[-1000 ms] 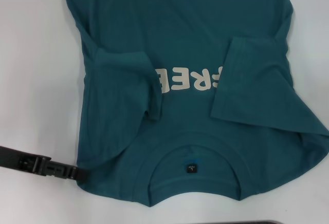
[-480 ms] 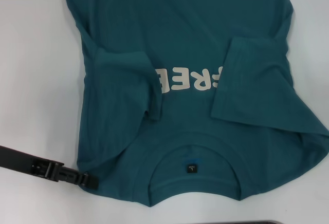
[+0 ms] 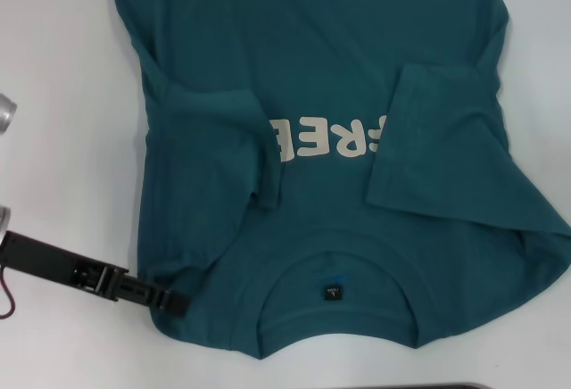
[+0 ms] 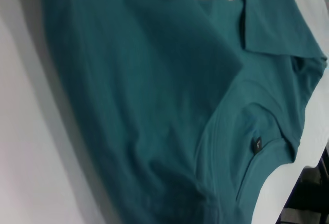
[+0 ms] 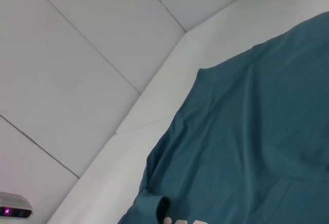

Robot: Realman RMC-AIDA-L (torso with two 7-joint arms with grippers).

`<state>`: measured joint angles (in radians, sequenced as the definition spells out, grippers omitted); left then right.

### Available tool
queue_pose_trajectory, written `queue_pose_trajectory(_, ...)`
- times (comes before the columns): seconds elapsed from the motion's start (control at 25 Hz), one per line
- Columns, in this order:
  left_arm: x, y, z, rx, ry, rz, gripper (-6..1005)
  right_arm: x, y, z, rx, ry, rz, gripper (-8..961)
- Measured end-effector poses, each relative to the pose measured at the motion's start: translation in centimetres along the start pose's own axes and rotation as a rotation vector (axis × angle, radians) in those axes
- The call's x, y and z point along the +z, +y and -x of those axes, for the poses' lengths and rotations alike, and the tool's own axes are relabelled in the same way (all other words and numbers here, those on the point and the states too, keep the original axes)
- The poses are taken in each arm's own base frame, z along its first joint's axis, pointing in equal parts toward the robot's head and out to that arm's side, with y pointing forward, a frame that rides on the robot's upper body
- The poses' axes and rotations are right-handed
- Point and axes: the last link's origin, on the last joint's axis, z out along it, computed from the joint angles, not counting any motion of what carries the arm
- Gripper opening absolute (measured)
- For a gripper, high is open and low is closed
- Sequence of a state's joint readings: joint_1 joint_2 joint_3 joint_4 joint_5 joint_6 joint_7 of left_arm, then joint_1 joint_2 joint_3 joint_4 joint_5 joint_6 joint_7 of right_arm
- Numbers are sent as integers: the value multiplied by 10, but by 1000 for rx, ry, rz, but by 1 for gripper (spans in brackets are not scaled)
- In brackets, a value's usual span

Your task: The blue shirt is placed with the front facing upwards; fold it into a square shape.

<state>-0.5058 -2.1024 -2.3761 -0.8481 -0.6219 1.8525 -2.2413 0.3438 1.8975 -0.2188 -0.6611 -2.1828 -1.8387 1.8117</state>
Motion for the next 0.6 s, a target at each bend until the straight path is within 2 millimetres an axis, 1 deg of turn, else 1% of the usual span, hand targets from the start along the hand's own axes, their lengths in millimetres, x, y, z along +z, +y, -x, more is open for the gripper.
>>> queue_pose_trajectory(0.28,2,5,-9,27,-3,0,873,-1,0,0,1,-5,0,915)
queue_pose_trajectory(0.4,1,2,-9,16,-10,-21,873,0,0,0,0,-5,1,915)
queue_pose_trajectory(0.6,-6,-4,-6,-8,-6,-49,873,0,0,1,-2,-5,3,915)
